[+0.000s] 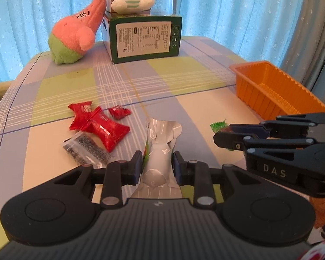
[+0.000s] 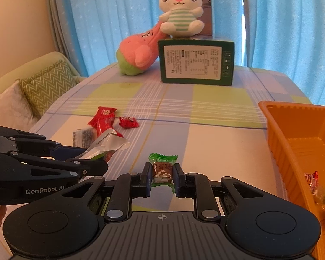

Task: Organize snacks
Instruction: 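Carry both snacks to the orange tray and open both tools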

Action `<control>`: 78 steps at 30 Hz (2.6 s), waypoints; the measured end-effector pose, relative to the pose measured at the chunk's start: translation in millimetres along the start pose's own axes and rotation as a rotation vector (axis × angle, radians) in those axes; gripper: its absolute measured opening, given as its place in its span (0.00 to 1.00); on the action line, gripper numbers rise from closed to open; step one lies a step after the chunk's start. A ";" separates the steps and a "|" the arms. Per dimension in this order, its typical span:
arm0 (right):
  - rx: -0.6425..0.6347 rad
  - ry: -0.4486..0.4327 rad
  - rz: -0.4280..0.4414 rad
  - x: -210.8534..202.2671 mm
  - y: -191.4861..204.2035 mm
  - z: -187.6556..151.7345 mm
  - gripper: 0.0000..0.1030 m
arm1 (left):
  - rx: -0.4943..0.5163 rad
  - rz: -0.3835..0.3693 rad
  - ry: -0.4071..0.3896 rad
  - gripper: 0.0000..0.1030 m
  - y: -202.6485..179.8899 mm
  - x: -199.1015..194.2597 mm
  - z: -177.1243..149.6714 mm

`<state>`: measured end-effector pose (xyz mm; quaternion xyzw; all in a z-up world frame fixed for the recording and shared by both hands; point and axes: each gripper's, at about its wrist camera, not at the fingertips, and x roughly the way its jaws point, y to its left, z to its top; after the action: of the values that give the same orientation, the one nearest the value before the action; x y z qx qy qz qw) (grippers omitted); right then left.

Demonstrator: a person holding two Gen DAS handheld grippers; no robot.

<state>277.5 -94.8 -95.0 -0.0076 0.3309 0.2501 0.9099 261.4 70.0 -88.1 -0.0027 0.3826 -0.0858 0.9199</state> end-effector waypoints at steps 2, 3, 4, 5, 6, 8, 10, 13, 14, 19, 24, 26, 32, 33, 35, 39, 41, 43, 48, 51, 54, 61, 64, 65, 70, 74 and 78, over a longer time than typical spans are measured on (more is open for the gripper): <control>0.014 -0.015 -0.010 -5.6 -4.7 2.2 0.20 | -0.006 -0.005 -0.014 0.26 -4.2 -1.8 4.1; 0.022 -0.022 -0.012 -8.2 -6.9 2.9 0.20 | -0.007 -0.007 -0.020 0.26 -6.3 -2.6 6.2; 0.031 -0.029 -0.014 -10.7 -9.4 3.6 0.20 | -0.008 -0.010 -0.025 0.26 -8.4 -3.5 8.4; 0.038 -0.036 -0.020 -13.0 -11.5 4.3 0.20 | -0.010 -0.014 -0.030 0.26 -10.4 -4.2 10.4; 0.043 -0.041 -0.025 -15.0 -13.3 5.0 0.20 | -0.013 -0.017 -0.035 0.26 -12.4 -4.8 12.3; 0.051 -0.048 -0.034 -19.2 -17.3 6.4 0.20 | -0.018 -0.026 -0.044 0.26 -16.5 -5.9 16.4; 0.059 -0.054 -0.044 -22.9 -20.6 6.8 0.20 | -0.021 -0.035 -0.055 0.26 -21.7 -7.6 20.7; 0.074 -0.064 -0.062 -28.5 -27.4 8.0 0.20 | -0.021 -0.050 -0.072 0.26 -30.9 -9.4 25.9; 0.081 -0.067 -0.070 -31.0 -30.5 8.6 0.20 | -0.020 -0.056 -0.076 0.26 -33.8 -9.8 27.5; 0.116 -0.088 -0.105 -42.6 -46.7 10.9 0.20 | -0.023 -0.088 -0.099 0.26 -50.3 -9.4 37.6; 0.154 -0.108 -0.140 -56.3 -64.7 11.8 0.20 | -0.006 -0.118 -0.119 0.26 -69.6 -9.0 46.0; 0.163 -0.116 -0.156 -62.5 -72.1 11.3 0.20 | 0.004 -0.129 -0.125 0.26 -77.2 -7.9 47.3; 0.198 -0.134 -0.197 -78.9 -93.1 7.7 0.20 | 0.027 -0.161 -0.129 0.26 -97.8 -3.7 50.8; 0.202 -0.136 -0.203 -81.7 -96.0 7.0 0.20 | 0.031 -0.166 -0.131 0.26 -101.4 -3.5 50.7; 0.208 -0.140 -0.215 -86.5 -101.7 6.2 0.20 | 0.038 -0.175 -0.136 0.26 -108.9 -3.2 52.0; 0.224 -0.151 -0.242 -96.5 -113.0 5.5 0.20 | 0.047 -0.195 -0.142 0.26 -121.0 -2.2 54.9; 0.232 -0.155 -0.255 -101.3 -118.5 4.8 0.20 | 0.050 -0.204 -0.144 0.26 -127.0 -1.5 56.6; 0.242 -0.160 -0.268 -105.9 -124.1 4.2 0.20 | 0.051 -0.214 -0.148 0.26 -132.9 -1.4 58.1; 0.268 -0.173 -0.310 -119.0 -141.4 2.5 0.20 | 0.054 -0.244 -0.156 0.26 -149.1 0.6 63.2; 0.281 -0.174 -0.333 -125.3 -152.3 0.2 0.20 | 0.057 -0.263 -0.160 0.26 -159.3 2.9 65.7; 0.295 -0.172 -0.356 -130.0 -161.4 -2.1 0.20 | 0.058 -0.280 -0.158 0.26 -170.2 7.6 68.1; 0.331 -0.170 -0.400 -139.6 -178.7 -8.5 0.20 | 0.070 -0.303 -0.143 0.26 -191.4 17.4 68.3; 0.346 -0.160 -0.416 -140.3 -184.5 -10.9 0.20 | 0.063 -0.311 -0.134 0.26 -197.4 22.3 67.5; 0.353 -0.156 -0.422 -140.4 -186.6 -12.0 0.20 | 0.061 -0.314 -0.130 0.26 -199.3 24.0 67.4; 0.388 -0.135 -0.437 -139.8 -195.6 -16.7 0.20 | 0.064 -0.329 -0.112 0.26 -211.5 32.4 66.9; 0.401 -0.130 -0.439 -139.7 -199.0 -18.5 0.20 | 0.067 -0.335 -0.105 0.26 -216.4 37.3 66.6; 0.406 -0.126 -0.431 -137.9 -199.8 -18.1 0.20 | 0.065 -0.339 -0.097 0.26 -218.5 41.4 67.0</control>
<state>268.1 -334.8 -55.8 0.1197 0.3080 -0.0199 0.9436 303.2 -156.0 -54.5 -0.0415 0.3291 -0.2517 0.9092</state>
